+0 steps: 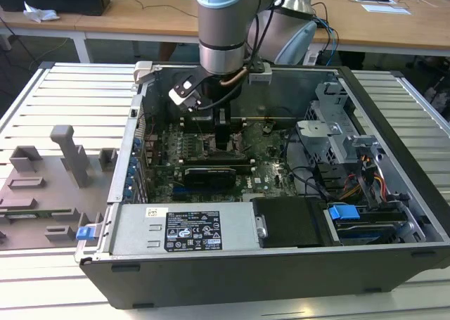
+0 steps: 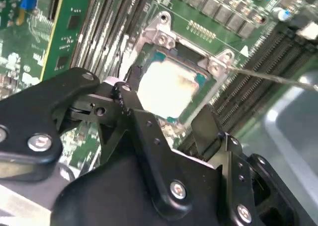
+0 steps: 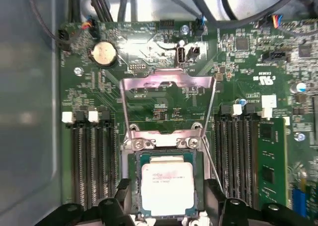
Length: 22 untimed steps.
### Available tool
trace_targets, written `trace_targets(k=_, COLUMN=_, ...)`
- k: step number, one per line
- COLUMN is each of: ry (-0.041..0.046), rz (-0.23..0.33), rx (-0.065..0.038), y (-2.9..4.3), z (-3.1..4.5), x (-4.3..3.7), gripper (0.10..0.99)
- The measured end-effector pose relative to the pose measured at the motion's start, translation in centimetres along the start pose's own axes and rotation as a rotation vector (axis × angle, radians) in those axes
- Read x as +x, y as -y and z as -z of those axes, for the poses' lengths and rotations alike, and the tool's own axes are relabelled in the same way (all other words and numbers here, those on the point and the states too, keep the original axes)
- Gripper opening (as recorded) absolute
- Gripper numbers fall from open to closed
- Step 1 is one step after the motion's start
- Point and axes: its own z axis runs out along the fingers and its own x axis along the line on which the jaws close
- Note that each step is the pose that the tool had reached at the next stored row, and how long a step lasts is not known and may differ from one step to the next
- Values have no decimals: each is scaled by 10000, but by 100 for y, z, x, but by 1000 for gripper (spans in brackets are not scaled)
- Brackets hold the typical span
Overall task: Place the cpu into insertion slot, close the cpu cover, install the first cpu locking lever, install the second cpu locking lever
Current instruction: 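Place the cpu into insertion slot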
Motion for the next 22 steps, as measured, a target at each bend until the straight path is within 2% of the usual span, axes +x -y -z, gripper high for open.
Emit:
trace_targets(k=5, ry=0, rz=0, rx=0, y=-9, z=181, x=15, gripper=353)
trace_targets(k=6, ry=1, rz=0, rx=0, y=-10, z=205, x=15, gripper=353)
trace_targets(k=8, ry=2, rz=-1, rx=-1, y=-13, z=268, x=17, gripper=231)
trace_targets(k=9, ry=4, rz=-1, rx=-1, y=-15, z=314, x=20, gripper=231)
trace_targets(k=10, ry=4, rz=0, rx=-1, y=-17, z=337, x=20, gripper=173)
trace_targets(k=11, ry=3, rz=0, rx=-1, y=-20, z=398, x=23, gripper=114)
trace_targets(k=13, ry=4, rz=1, rx=0, y=-24, z=468, x=24, gripper=106)
trace_targets(k=15, ry=6, rz=0, rx=-1, y=-29, z=580, x=21, gripper=106)
trace_targets(k=16, ry=5, rz=-1, rx=-1, y=-34, z=669, x=20, gripper=106)
trace_targets(k=17, ry=6, rz=0, rx=-1, y=-36, z=725, x=18, gripper=106)
trace_targets(k=19, ry=6, rz=0, rx=-1, y=-38, z=755, x=17, gripper=106)
trace_targets(k=22, ry=3, rz=0, rx=-3, y=-38, z=756, x=18, gripper=106)
